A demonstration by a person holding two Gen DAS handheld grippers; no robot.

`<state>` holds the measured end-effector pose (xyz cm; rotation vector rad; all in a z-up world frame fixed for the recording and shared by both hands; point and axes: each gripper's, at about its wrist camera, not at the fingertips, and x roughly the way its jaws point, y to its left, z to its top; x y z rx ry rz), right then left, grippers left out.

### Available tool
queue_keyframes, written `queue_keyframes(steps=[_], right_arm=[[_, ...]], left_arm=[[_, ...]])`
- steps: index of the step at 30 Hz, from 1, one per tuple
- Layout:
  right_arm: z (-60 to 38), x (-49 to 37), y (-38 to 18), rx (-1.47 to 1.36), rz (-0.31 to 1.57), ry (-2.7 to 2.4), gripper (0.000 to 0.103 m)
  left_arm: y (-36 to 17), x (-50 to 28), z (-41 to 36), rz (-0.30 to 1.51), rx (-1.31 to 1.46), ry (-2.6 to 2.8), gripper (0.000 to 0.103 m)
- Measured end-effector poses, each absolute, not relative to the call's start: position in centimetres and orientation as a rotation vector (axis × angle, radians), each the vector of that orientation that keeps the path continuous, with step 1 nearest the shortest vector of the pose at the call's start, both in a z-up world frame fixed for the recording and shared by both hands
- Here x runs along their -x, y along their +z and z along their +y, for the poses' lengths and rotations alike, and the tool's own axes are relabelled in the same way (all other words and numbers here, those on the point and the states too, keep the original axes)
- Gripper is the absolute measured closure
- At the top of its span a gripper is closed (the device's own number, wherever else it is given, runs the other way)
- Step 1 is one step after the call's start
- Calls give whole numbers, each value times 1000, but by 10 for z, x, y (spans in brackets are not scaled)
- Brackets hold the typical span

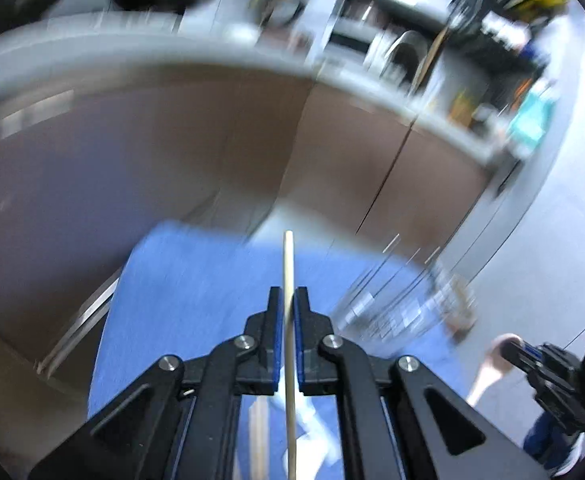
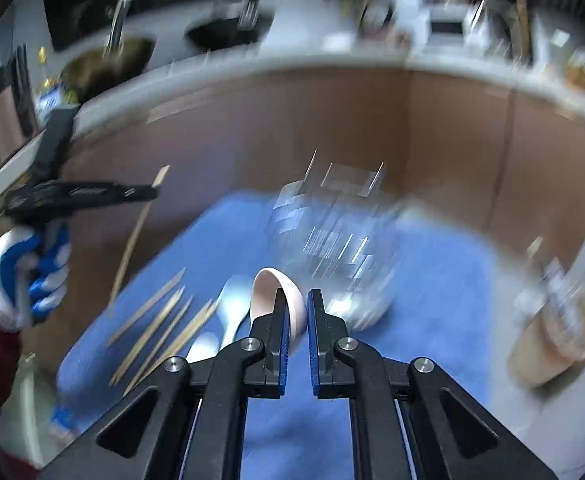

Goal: Organize utensils
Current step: 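Carry chopstick and pink spoon over the wire holder and release both into it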

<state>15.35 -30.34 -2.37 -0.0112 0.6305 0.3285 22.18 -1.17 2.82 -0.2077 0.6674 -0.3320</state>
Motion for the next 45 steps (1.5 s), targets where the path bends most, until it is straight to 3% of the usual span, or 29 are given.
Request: queue_keyframes(steps=[5,11,19,30,32,35,38,45], right_arm=[[-314,-159,27,39,377,83,95],[-313,-193,27,50,267,-73,95],[-312,-223,3,74,255,-184,95],[-294,-230,-47,71,269,-155,89],[-291,-228,-50,69,265,-144,83],[-294,-222,-45,49,260,-130,70],[-296,-214,-37,28,252,-125,67],[-300,-180,-11,15,235,-104,67]], left_arm=[[81,-218,-39,435,317,-412,98],[94,-247,-63,257,411,-409,98],[36,-286,-109,200,376,-290,98],[-23,-263,-148,95,151,-137,95],[-26,-261,-146,112,146,-135,91],[-22,-251,-138,116,147,-132,74],[-12,-238,-130,118,137,-136,63],[15,-200,-98,169,88,-138,63]])
